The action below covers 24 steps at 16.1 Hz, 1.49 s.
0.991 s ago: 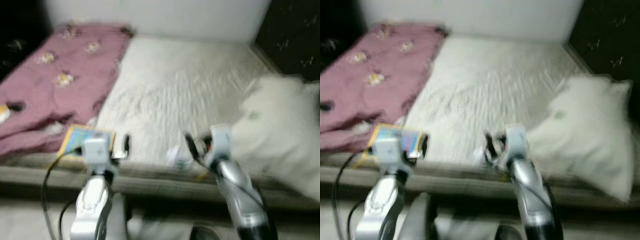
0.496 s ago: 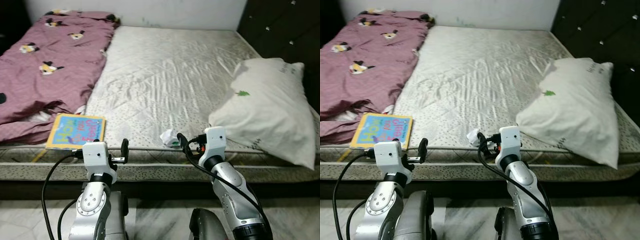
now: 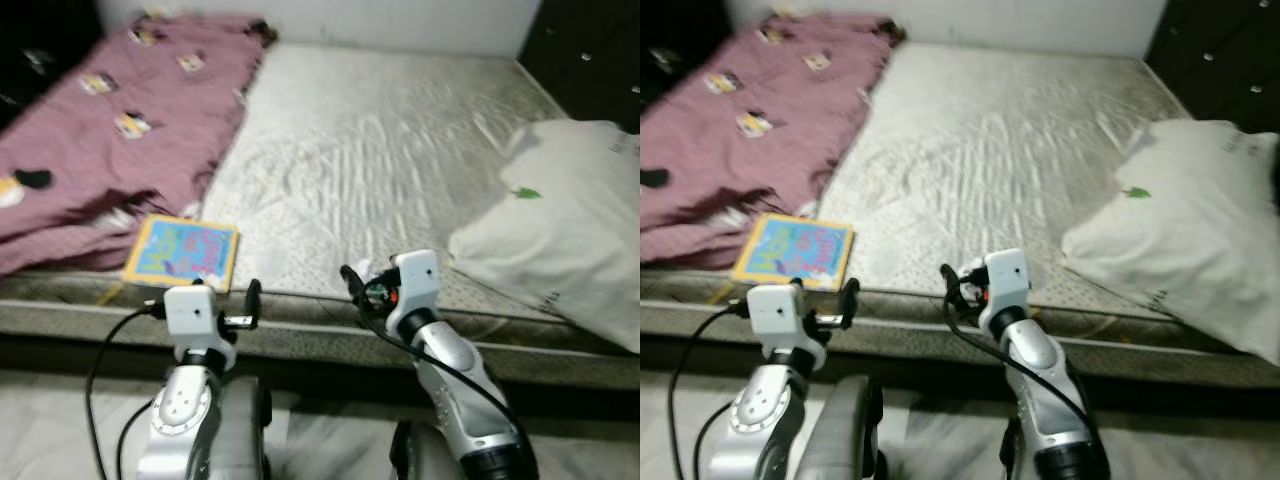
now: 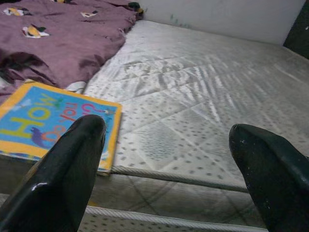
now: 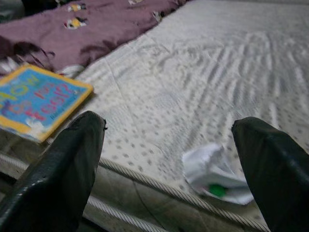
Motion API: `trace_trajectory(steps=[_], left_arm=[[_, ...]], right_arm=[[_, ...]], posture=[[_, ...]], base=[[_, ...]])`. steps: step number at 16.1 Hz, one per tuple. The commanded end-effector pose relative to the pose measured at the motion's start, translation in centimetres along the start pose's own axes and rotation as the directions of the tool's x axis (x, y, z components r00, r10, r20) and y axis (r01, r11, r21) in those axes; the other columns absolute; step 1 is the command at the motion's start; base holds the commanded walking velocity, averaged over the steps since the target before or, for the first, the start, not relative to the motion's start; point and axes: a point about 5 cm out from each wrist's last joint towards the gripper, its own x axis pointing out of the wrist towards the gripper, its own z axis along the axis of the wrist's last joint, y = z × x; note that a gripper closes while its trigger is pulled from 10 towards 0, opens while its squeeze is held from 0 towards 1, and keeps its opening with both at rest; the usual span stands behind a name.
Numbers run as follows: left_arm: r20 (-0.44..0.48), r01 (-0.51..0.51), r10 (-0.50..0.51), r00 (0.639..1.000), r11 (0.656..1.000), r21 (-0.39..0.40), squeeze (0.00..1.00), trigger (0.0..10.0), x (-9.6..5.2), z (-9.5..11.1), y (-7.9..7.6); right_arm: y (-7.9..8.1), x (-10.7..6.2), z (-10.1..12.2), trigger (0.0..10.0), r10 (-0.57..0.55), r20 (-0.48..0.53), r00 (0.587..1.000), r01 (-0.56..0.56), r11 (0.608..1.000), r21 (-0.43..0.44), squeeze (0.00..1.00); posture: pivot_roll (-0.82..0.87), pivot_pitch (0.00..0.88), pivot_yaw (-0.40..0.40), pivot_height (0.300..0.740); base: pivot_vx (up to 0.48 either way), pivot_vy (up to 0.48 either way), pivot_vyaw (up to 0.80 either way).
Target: Clean up the room
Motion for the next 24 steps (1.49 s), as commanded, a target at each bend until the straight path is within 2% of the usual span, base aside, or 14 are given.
trace_trajectory(steps=[1, 7, 17, 21, 22, 24], left_arm=[[0.004, 0.023, -0.023, 1.0, 1.0, -0.004, 0.0, 10.0, -0.1, 0.1, -0.3], [-0.002, 0.035, -0.035, 0.999, 0.999, -0.006, 0.0, 10.0, 0.0, 0.1, -0.4], [-0.001, 0.041, -0.041, 0.999, 0.999, -0.012, 0.0, 10.0, 0.3, 0.2, -0.6], [-0.025, 0.022, -0.021, 0.999, 1.0, 0.012, 0.0, 10.0, 0.4, -0.2, -0.6], [-0.022, 0.03, -0.03, 0.999, 1.0, 0.009, 0.0, 10.0, 0.5, -0.2, -0.6], [-0.023, 0.035, -0.034, 0.999, 0.999, 0.009, 0.0, 10.0, 0.5, -0.1, -0.6]], right_arm=[[-0.6, -0.2, -0.6, 10.0, -0.031, -0.023, 0.999, 0.031, 1.0, 0.003, 0.0], [-0.6, 0.0, -0.6, 10.0, -0.041, -0.026, 0.999, 0.042, 0.999, 0.014, 0.0], [0.2, 0.7, -0.4, 10.0, -0.002, -0.016, 1.0, 0.002, 1.0, -0.019, 0.0], [0.2, 0.7, -0.6, 10.0, 0.011, -0.02, 1.0, -0.011, 0.999, -0.03, 0.0], [0.3, 0.7, -0.5, 10.0, 0.022, -0.008, 1.0, -0.023, 0.998, -0.058, 0.0], [0.4, 0.7, -0.7, 10.0, 0.015, -0.012, 1.0, -0.016, 0.999, -0.039, 0.0]], posture=[[0.06, 0.083, -0.034, 0.565], [0.06, 0.102, -0.028, 0.565], [0.05, 0.121, -0.028, 0.565], [0.05, 0.124, -0.028, 0.565], [0.05, 0.121, -0.026, 0.565], [0.05, 0.117, -0.023, 0.565]], base=[[0.0, 0.0, 0.0], [0.252, 0.0, 0.0], [0.312, 0.0, 0.0], [0.0, 0.0, 0.0], [0.0, 0.0, 0.8], [0.0, 0.0, 0.8]])
